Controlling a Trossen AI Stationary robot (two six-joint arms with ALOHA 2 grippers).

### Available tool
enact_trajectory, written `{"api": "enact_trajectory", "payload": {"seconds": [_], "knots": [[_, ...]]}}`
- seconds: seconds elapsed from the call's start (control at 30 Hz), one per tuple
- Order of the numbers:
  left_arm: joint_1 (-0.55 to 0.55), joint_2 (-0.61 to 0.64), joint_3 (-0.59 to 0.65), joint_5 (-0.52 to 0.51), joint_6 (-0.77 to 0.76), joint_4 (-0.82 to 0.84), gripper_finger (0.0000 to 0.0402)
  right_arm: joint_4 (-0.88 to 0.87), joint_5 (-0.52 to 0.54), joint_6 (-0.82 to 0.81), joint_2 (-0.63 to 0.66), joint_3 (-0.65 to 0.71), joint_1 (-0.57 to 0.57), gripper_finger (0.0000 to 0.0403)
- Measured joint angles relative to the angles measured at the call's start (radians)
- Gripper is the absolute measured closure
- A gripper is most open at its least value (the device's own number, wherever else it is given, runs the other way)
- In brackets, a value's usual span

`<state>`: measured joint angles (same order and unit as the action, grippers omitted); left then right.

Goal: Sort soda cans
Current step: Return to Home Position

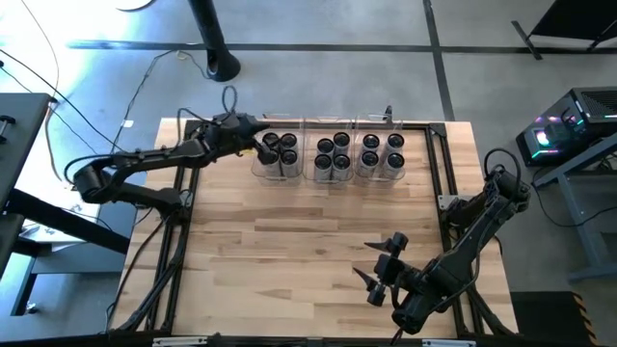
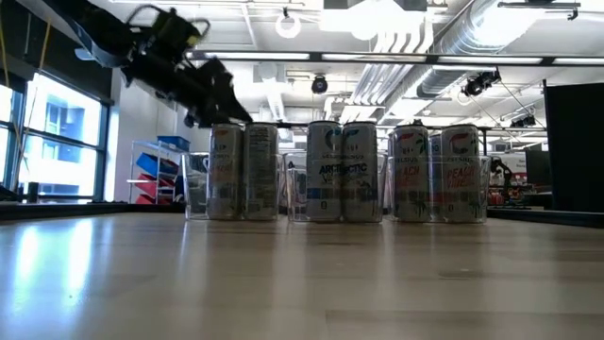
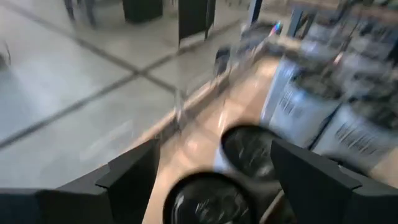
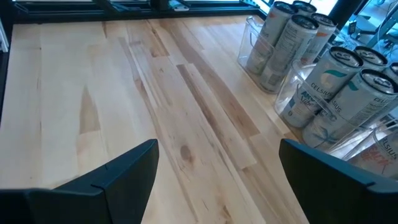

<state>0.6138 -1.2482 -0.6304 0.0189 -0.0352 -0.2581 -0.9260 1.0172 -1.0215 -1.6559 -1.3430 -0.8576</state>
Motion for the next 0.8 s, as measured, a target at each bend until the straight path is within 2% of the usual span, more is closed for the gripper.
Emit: {"api": "enact_trajectory", "payload": {"seconds": [0.23,0.37,0.5,0.63,0.7,0.8], "knots": [[-0.064,0.188,0.0,-0.004,0.022,0.023,0.0105,-0.011,0.025,0.069,0.005,0.0,0.0,0.0073],[-0.167,0.288,-0.002,-0.104,0.053,0.069,0.012,-0.049,0.026,0.144,0.043,-0.001,0.005,0.0073],[-0.329,0.345,-0.002,-0.243,0.084,0.157,0.0152,-0.251,0.012,0.121,0.085,-0.002,0.022,0.0073],[-0.495,0.333,-0.001,-0.345,0.037,0.271,0.0185,-0.499,-0.056,-0.086,0.11,0.009,0.077,0.0073],[-0.568,0.321,0.039,-0.369,-0.015,0.243,0.0199,-0.482,-0.074,-0.112,0.132,0.072,0.102,0.0073],[-0.66,0.307,0.167,-0.373,-0.057,0.043,0.0216,-0.255,-0.144,-0.019,0.197,0.246,0.128,0.0073]]}}
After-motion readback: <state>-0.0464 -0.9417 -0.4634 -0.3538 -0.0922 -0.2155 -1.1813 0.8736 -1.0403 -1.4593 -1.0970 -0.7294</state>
